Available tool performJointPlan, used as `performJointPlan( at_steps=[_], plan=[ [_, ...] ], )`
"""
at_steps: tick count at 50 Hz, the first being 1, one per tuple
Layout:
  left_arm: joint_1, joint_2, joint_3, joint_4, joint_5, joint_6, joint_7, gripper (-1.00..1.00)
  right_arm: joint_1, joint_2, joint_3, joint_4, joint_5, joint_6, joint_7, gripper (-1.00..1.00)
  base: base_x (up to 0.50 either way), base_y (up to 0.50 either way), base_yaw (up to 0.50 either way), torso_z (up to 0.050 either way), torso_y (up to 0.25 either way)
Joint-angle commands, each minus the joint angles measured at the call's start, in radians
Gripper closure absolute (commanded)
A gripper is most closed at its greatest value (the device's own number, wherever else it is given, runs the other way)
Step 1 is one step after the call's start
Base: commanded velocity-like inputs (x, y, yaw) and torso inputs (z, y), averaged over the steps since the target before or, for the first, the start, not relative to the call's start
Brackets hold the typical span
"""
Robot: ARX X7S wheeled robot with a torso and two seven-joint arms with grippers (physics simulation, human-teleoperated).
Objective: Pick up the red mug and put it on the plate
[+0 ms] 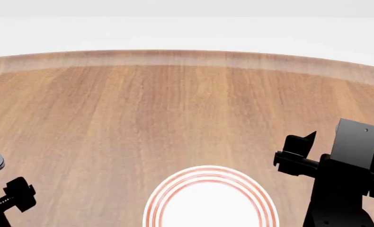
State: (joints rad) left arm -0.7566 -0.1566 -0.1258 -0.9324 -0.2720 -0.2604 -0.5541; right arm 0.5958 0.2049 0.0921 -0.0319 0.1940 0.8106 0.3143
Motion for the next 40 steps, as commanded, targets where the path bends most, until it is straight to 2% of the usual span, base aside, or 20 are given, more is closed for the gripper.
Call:
performJointPlan(
  at_steps=[1, 34, 40],
  plan=[
    [-0.129, -0.014, 0.001, -0.335, 0.020, 0.166, 0.039, -1.00, 0.002, 0.002, -0.004, 0.014, 0.005, -0.008, 0.001, -1.00, 0.00, 0.00, 0.00, 0.000, 0.000],
    [-0.139, -0.005, -0.170, -0.376, 0.199, 0.122, 0.059, -1.00, -0.002, 0.005, -0.018, 0.067, 0.012, -0.051, 0.003, -1.00, 0.00, 0.00, 0.00, 0.000, 0.000],
    [-0.137, 0.000, -0.184, -0.376, 0.227, 0.134, 0.101, -1.00, -0.008, 0.005, -0.021, 0.076, 0.013, -0.063, 0.003, -1.00, 0.00, 0.00, 0.00, 0.000, 0.000]
  ],
)
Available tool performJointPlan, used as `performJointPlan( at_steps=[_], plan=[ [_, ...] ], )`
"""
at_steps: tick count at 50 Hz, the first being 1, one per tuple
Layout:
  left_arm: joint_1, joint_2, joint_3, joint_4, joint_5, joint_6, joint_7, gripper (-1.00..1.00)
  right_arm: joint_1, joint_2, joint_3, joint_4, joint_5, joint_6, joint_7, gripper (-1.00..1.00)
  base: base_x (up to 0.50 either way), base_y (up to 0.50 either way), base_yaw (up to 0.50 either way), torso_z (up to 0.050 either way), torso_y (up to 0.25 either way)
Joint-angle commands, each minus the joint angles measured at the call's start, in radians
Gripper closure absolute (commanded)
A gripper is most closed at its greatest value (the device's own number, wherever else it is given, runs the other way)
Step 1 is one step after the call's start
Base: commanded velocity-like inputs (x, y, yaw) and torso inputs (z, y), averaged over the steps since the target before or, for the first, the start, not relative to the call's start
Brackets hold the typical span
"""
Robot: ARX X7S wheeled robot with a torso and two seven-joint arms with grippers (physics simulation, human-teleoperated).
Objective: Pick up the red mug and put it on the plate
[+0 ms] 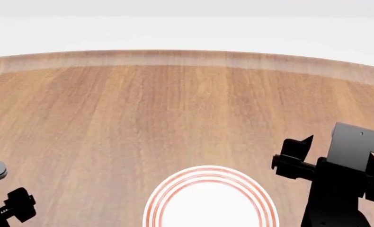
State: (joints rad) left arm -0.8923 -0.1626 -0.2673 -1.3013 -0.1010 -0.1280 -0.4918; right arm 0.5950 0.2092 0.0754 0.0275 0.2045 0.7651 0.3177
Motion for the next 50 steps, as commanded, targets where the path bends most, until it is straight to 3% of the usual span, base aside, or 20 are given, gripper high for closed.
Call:
performJointPlan(
  at_steps=[1, 23, 42, 50],
  plan=[
    [0.000, 0.007, -0.044, -0.007, 0.060, 0.010, 0.045, 1.00, -0.009, 0.000, -0.004, 0.025, 0.001, -0.027, 0.000, -1.00, 0.00, 0.00, 0.00, 0.000, 0.000],
    [-0.002, 0.007, -0.047, -0.007, 0.098, 0.042, 0.061, 1.00, 0.004, 0.003, -0.013, 0.079, 0.006, -0.054, -0.001, -1.00, 0.00, 0.00, 0.00, 0.000, 0.000],
    [-0.022, 0.028, 0.035, -0.003, 0.138, 0.077, 0.146, 1.00, 0.005, 0.001, -0.024, 0.097, 0.011, -0.067, 0.002, -1.00, 0.00, 0.00, 0.00, 0.000, 0.001],
    [0.105, 0.083, 0.075, 0.350, 0.156, -0.150, 0.211, 1.00, 0.010, 0.002, -0.027, 0.088, 0.016, -0.057, 0.005, -1.00, 0.00, 0.00, 0.00, 0.000, 0.000]
  ],
)
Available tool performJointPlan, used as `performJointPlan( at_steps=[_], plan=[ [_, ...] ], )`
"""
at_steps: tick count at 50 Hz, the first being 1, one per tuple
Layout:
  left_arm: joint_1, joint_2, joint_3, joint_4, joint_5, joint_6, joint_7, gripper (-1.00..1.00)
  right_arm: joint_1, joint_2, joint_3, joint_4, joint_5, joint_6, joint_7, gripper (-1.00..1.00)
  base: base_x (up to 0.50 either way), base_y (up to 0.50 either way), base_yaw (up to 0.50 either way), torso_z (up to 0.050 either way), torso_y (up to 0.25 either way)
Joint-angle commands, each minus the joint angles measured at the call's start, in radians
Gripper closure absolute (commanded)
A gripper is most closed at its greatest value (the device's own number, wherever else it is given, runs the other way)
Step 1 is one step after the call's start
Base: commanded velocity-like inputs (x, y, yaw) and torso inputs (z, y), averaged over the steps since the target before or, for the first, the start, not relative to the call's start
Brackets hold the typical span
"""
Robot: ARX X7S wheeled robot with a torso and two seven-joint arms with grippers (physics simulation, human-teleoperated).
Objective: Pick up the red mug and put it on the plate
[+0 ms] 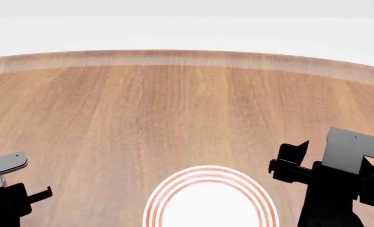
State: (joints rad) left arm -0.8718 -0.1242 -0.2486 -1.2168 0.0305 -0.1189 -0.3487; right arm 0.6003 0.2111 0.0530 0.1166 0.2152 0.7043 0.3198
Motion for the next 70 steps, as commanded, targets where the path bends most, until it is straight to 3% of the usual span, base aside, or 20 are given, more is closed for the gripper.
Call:
performJointPlan(
  at_steps=[1, 21, 40, 60, 70],
  plan=[
    [0.098, 0.053, 0.071, 0.304, 0.032, -0.179, 0.077, 1.00, 0.003, 0.000, -0.004, -0.006, 0.007, 0.006, 0.003, -1.00, 0.00, 0.00, 0.00, 0.000, 0.000],
    [0.178, 0.112, 0.270, 0.545, 0.061, -0.339, 0.165, 1.00, 0.010, 0.001, -0.012, -0.006, 0.017, 0.008, 0.006, -1.00, 0.00, 0.00, 0.00, 0.000, 0.000],
    [0.217, 0.112, 0.487, 0.693, -0.048, -0.417, 0.157, 1.00, 0.015, -0.004, -0.023, 0.018, 0.021, -0.010, 0.009, -1.00, 0.00, 0.00, 0.00, 0.000, 0.001],
    [0.146, 0.117, 0.756, 0.665, -0.218, -0.399, 0.090, 1.00, 0.012, 0.003, -0.021, 0.004, 0.040, 0.000, 0.008, -1.00, 0.00, 0.00, 0.00, 0.000, 0.001],
    [0.065, 0.122, 1.013, 0.549, -0.391, -0.296, 0.036, 1.00, 0.012, 0.003, -0.023, 0.013, 0.045, -0.009, 0.007, -1.00, 0.00, 0.00, 0.00, 0.000, 0.000]
  ],
)
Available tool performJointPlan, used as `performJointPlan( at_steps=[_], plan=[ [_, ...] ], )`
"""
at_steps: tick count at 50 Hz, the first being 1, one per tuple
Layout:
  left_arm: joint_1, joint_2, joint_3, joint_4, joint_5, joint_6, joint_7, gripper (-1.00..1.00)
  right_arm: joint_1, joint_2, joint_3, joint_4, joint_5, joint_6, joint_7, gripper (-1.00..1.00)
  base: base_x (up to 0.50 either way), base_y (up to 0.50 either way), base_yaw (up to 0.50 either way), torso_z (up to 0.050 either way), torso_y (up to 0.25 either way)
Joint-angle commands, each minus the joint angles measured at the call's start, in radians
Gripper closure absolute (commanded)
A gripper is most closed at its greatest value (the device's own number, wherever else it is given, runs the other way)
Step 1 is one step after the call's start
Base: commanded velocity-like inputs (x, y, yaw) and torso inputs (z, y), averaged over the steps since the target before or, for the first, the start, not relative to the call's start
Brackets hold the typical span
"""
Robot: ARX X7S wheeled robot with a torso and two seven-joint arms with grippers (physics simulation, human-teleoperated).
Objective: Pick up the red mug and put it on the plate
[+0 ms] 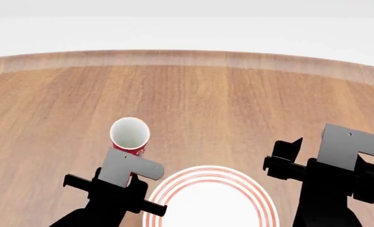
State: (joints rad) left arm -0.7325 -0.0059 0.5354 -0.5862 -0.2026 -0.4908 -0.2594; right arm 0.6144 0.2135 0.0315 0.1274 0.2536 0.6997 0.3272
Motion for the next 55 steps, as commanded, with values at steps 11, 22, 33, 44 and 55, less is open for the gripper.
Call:
performJointPlan(
  at_steps=[11, 22, 33, 44, 55],
  plan=[
    [-0.157, 0.005, 0.529, -0.175, -0.405, 0.194, -0.090, 1.00, 0.001, 0.000, -0.004, 0.027, 0.012, -0.024, -0.006, -1.00, 0.00, 0.00, 0.00, 0.000, 0.000],
    [-0.265, 0.006, 0.871, -0.211, -0.750, 0.349, -0.106, 1.00, 0.005, 0.001, -0.008, 0.044, 0.015, -0.035, -0.007, -1.00, 0.00, 0.00, 0.00, 0.000, 0.001],
    [-0.306, 0.006, 1.003, -0.195, -0.895, 0.418, -0.074, 1.00, 0.002, 0.007, -0.006, 0.039, 0.023, -0.033, -0.007, -1.00, 0.00, 0.00, 0.00, 0.000, 0.000],
    [-0.295, 0.006, 1.011, -0.188, -0.881, 0.410, -0.029, 1.00, 0.005, 0.004, -0.013, 0.061, 0.023, -0.047, -0.006, -1.00, 0.00, 0.00, 0.00, 0.000, 0.000],
    [-0.304, 0.006, 1.012, -0.192, -0.914, 0.355, -0.001, 1.00, 0.009, 0.005, -0.016, 0.090, 0.025, -0.067, -0.010, -1.00, 0.00, 0.00, 0.00, 0.000, 0.001]
  ],
)
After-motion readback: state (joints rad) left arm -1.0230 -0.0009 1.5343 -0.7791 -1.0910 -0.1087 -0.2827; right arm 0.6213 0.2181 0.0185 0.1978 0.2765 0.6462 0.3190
